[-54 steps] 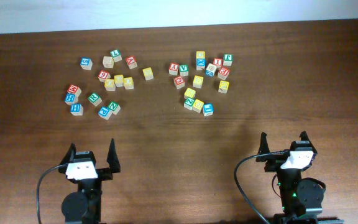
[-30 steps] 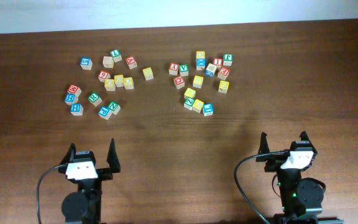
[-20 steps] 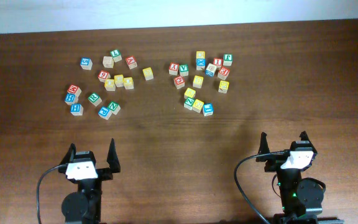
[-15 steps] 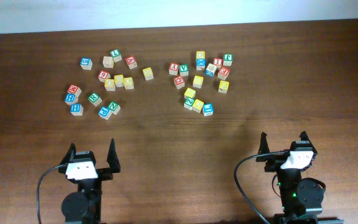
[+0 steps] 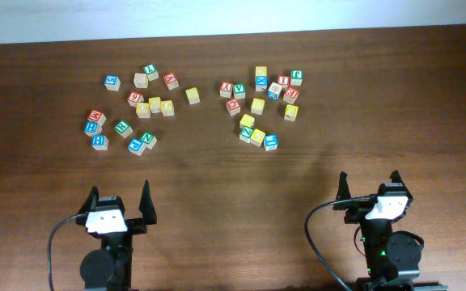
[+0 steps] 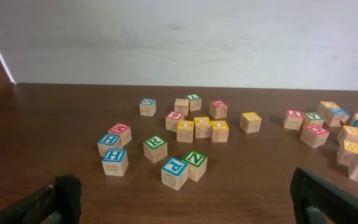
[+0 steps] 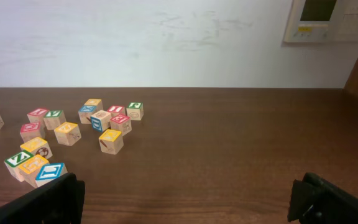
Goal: Spell out RSS
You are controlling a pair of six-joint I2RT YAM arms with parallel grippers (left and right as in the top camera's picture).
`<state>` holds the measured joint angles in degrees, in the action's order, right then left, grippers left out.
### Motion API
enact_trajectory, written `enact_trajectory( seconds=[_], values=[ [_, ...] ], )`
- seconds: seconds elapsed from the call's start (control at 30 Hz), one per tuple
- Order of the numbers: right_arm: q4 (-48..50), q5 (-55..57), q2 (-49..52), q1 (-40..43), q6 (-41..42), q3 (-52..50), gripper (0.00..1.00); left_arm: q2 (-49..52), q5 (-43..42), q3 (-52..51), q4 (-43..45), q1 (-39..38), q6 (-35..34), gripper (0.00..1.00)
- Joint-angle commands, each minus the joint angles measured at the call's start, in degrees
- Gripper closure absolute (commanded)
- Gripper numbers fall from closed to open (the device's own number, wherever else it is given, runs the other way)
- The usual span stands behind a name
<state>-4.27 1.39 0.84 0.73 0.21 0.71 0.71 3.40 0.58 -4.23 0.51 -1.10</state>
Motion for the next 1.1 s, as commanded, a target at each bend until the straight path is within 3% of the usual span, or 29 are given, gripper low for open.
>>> enact_trajectory(
  seconds=[0.0, 0.07, 0.23, 0.43, 0.6, 0.67, 0.8, 1.07],
  values=[
    [-0.4, -0.3, -0.4, -0.3, 0.0, -0.4, 0.02, -0.3, -1.1, -0.1, -0.4, 0.0, 0.7, 0.01],
    [-0.4, -0.3, -0.4, -0.3, 0.0, -0.4, 0.02, -0.3, -5.5, 0.0, -0.3, 0.0, 0.7, 0.01],
    [-0.4, -0.3, -0.4, -0.3, 0.0, -0.4, 0.02, -0.3, -28.8, 0.0, 5.2, 0.0, 0.7, 0.01],
    [-0.4, -0.3, -0.4, -0.3, 0.0, -0.4, 0.02, -0.3, -40.4, 0.0, 12.1, 0.0, 0.3, 0.01],
    [-0.4, -0.3, -0.4, -0.3, 0.0, -0.4, 0.02, -0.3, -41.1, 0.0, 25.6, 0.0, -6.5, 0.01],
    [-0.4, -0.3, -0.4, -0.3, 0.0, -0.4, 0.02, -0.3, -41.1, 0.5, 27.2, 0.0, -7.9, 0.01],
    [-0.4, -0.3, -0.4, -0.3, 0.0, -0.4, 0.02, -0.3, -40.9, 3.7, 25.4, 0.0, -8.5, 0.01],
    [-0.4, -0.3, -0.4, -0.3, 0.0, -0.4, 0.02, 4.3, -38.8, 16.9, 12.5, 0.0, -8.3, 0.01]
  ],
)
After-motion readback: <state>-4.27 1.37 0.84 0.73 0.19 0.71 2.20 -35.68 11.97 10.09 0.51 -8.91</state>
